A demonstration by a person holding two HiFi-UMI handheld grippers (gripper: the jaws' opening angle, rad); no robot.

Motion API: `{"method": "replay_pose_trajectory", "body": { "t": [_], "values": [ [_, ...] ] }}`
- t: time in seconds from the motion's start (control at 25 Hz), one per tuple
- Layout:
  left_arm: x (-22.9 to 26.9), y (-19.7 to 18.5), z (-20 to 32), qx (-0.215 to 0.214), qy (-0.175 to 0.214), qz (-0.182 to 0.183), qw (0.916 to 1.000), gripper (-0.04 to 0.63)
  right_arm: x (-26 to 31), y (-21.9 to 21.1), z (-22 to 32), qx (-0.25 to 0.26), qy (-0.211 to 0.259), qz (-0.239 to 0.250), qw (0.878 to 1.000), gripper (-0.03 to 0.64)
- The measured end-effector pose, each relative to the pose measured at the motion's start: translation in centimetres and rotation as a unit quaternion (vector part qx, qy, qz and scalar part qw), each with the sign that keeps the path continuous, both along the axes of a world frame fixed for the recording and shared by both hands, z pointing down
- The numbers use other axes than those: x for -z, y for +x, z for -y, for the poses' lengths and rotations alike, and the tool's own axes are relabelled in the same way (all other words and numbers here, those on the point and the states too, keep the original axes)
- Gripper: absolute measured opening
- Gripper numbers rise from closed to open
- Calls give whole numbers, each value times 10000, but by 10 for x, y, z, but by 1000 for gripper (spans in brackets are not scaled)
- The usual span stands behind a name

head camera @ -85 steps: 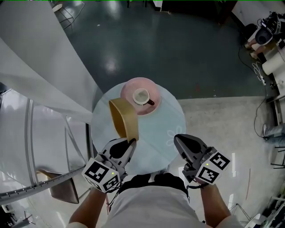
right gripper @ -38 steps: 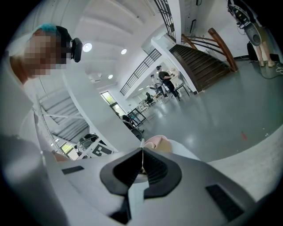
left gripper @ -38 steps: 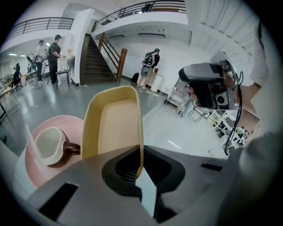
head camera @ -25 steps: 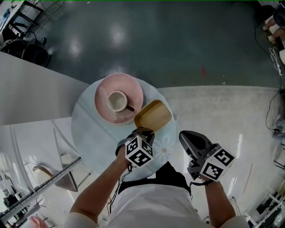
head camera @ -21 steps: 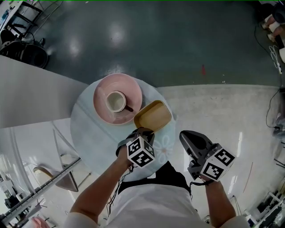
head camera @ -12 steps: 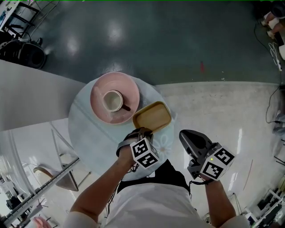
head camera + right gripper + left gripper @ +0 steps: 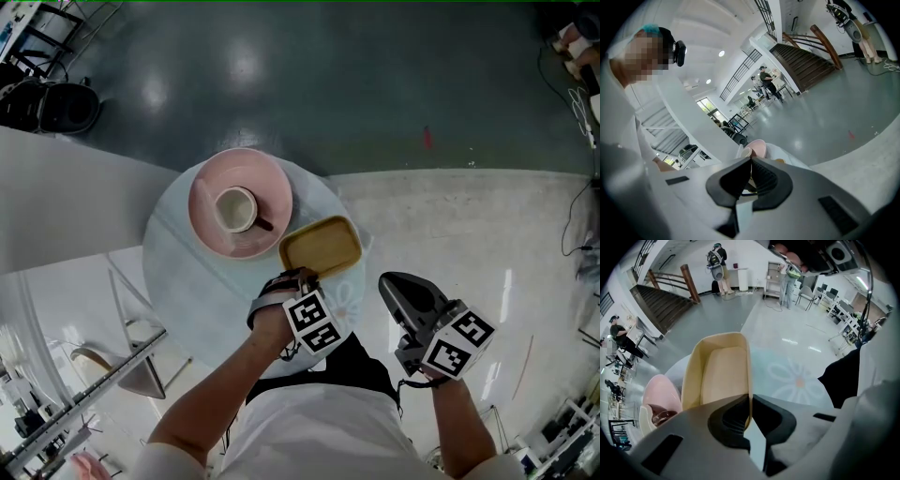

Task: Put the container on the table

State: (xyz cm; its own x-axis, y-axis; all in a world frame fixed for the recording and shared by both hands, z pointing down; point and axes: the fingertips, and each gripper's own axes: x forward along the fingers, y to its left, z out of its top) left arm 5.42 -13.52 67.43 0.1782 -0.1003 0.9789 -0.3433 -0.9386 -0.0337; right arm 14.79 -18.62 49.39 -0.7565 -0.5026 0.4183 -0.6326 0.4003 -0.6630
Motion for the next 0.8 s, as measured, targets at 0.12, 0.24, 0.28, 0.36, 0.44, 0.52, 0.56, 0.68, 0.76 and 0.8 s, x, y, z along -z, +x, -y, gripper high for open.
{"method": "replay_pose_trajectory", "body": {
  "t": [0.12, 0.24, 0.28, 0.36, 0.44, 0.52, 0.56, 0.68, 0.76, 0.8],
  "values": [
    [-2, 0, 0, -39, 19, 62, 10000, 29, -1, 3, -1, -20, -10, -6, 10000, 21],
    [-2, 0, 0, -75, 89, 94, 9999, 29, -2, 5, -1, -12, 6, -9, 10000, 21],
    [-2, 0, 0, -91, 117, 100, 9998, 29, -2, 6, -2, -9, 8, -19, 10000, 21],
    [-3, 0, -1, -93, 139, 74, 9998, 29, -3, 6, -3, -4, 6, -36, 10000, 21],
    [-3, 0, -3, -69, 121, 17, 9999, 29, -4, 4, -4, 4, 9, -42, 10000, 21],
    [-3, 0, -4, -46, 93, -40, 9999, 31, -4, 3, -5, 12, 11, -46, 10000, 21],
    [-3, -1, -5, -37, 82, -60, 9999, 32, -4, 2, -6, 17, 12, -44, 10000, 21],
    [-2, -4, -8, -3, 48, -110, 9999, 64, -3, -3, -9, 35, 20, -37, 10000, 21],
    [1, -6, -10, 43, 50, -153, 9999, 78, -2, -6, -12, 43, 32, -37, 10000, 21],
    [2, -6, -11, 68, 55, -180, 9998, 81, -1, -7, -13, 48, 38, -40, 10000, 21]
  ]
}}
